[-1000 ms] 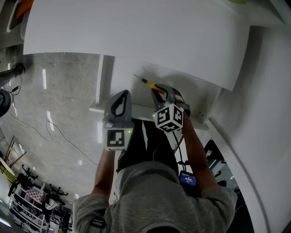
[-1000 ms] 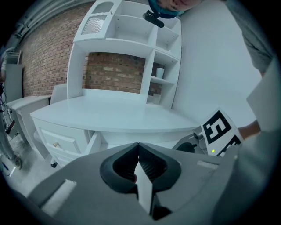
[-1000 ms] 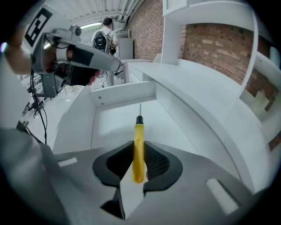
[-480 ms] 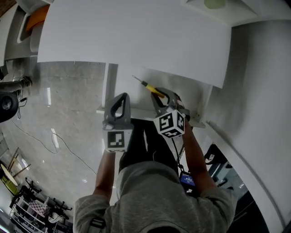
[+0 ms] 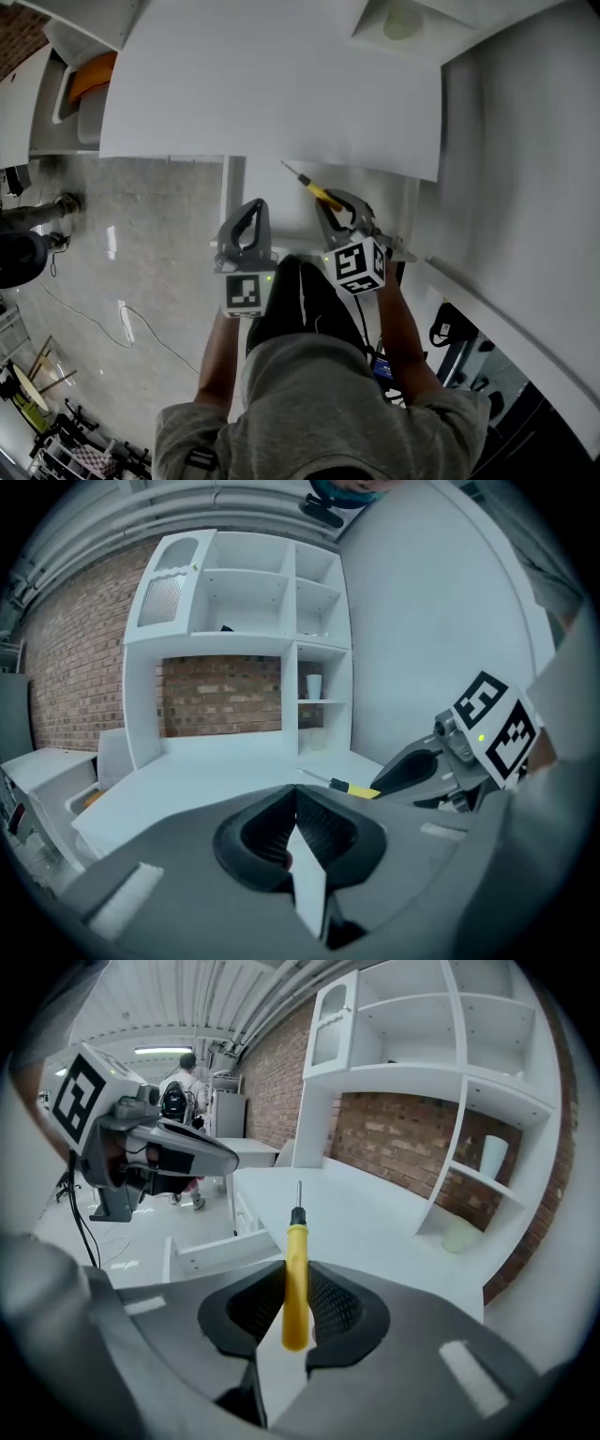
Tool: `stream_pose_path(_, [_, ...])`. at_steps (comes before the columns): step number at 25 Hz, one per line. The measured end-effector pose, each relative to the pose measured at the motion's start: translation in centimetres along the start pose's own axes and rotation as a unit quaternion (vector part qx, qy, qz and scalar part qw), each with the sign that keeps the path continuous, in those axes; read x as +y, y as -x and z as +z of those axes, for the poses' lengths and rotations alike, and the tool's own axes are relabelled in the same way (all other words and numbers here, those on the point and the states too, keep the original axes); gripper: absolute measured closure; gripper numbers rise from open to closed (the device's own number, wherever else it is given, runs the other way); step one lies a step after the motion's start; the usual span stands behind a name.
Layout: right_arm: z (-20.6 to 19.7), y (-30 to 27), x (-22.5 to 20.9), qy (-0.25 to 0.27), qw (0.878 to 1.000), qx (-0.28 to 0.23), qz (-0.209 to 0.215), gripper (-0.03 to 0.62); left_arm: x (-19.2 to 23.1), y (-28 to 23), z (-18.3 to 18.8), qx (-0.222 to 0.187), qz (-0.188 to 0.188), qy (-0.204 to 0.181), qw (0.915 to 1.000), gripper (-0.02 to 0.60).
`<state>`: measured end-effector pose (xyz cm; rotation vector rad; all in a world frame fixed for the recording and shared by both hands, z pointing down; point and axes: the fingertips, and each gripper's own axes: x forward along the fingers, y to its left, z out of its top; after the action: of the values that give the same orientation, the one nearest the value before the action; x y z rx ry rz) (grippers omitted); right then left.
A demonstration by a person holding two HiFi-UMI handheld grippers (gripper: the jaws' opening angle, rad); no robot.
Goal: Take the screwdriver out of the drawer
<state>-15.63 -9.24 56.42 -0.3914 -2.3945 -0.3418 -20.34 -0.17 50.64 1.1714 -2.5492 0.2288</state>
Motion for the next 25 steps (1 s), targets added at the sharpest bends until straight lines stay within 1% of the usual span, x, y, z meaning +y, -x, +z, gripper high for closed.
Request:
stream_pose_path(6, [2.9, 4.2, -1.0, -0.024, 0.998, -0.030, -0.046, 0.517, -0.8, 1.8, 2.9, -0.017, -0.020, -0.015, 0.9995, 0.569])
stream_pose_path(11, [4.8, 7.8, -1.9, -0.049, 0.993, -0.059, -0.088, 0.517, -1.3, 3.1, 5.2, -0.035, -0.032, -0.021, 0.9986, 0.569])
stream_pose_path(15, [5.7, 10.9, -2.8, -0.069, 0.987, -0.086, -0.119, 0.517, -2.1, 4.0, 7.4, -0.054, -0.040, -0.030, 0.9973, 0.569])
stream_pose_path(19, [6.8, 14.1, -3.3, -0.090, 0.977, -0.119, -0.149, 0.517, -2.6, 5.0, 9.6, -0.072, -0.044, -0.031, 0.9959, 0.569])
stream_pose_path(22, [7.4, 15.8, -3.3, -0.103, 0.971, -0.138, -0.164, 0.517, -2.8, 5.7, 10.8, -0.082, -0.045, -0.027, 0.9952, 0.569])
stream_pose_path(25, [7.3, 17.3, -3.3, -0.116, 0.966, -0.150, -0.174, 0.517, -3.3, 6.2, 11.6, -0.089, -0.050, -0.031, 0.9943, 0.569])
